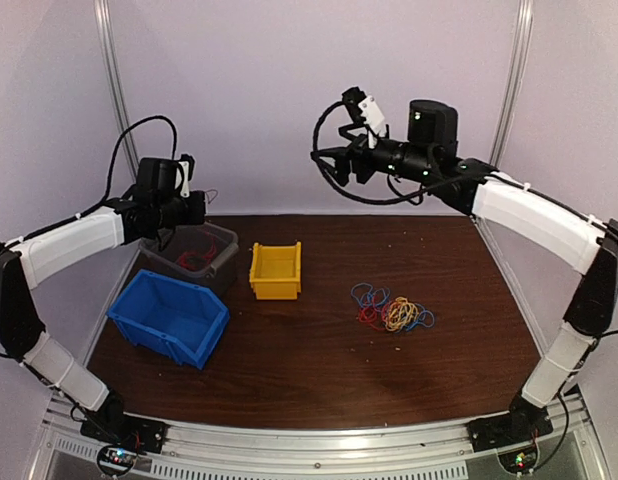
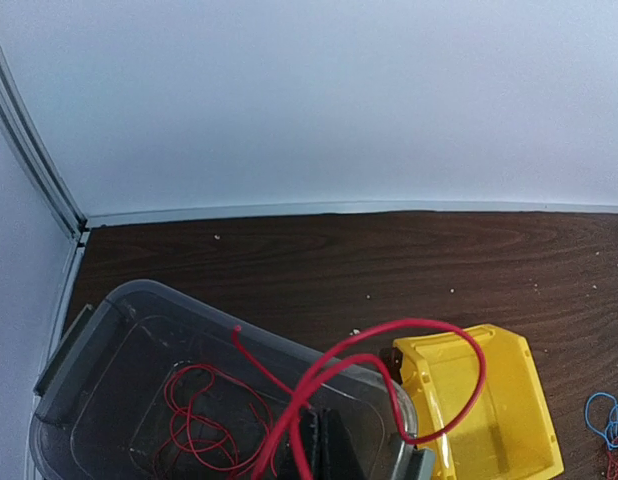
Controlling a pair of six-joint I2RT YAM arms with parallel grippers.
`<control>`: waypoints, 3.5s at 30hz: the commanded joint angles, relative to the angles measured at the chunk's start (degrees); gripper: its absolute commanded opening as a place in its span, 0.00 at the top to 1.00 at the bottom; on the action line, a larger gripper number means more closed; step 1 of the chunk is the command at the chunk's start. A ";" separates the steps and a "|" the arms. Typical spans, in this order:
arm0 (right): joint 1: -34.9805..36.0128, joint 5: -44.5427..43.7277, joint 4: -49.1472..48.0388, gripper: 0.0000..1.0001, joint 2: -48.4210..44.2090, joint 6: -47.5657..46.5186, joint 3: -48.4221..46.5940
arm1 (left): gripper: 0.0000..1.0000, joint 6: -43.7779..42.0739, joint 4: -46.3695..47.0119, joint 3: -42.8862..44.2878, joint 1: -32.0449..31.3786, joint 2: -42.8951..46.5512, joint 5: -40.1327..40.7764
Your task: Untangle the cables
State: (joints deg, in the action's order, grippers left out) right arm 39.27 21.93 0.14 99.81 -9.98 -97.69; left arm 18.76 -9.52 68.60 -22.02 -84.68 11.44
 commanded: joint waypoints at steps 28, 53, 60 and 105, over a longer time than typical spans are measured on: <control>-30.47 24.29 -5.15 0.00 -29.22 10.71 49.26 | 1.00 3.04 -9.28 5.41 9.72 -8.53 -12.32; -34.93 21.94 6.11 0.00 -30.35 1.04 45.19 | 0.43 1.18 3.82 -4.78 -1.88 11.19 -30.24; -35.05 12.85 26.87 0.01 -33.20 -10.88 38.13 | 0.50 2.85 18.21 -13.95 -14.97 13.34 -27.12; -43.70 24.90 39.37 0.42 -6.07 -33.53 44.83 | 0.31 8.26 29.38 30.96 -42.39 -53.82 -9.29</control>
State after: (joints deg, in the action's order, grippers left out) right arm -6.37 45.10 42.61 92.05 -44.21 -54.33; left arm 26.76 20.38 96.40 -64.77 -135.57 -0.86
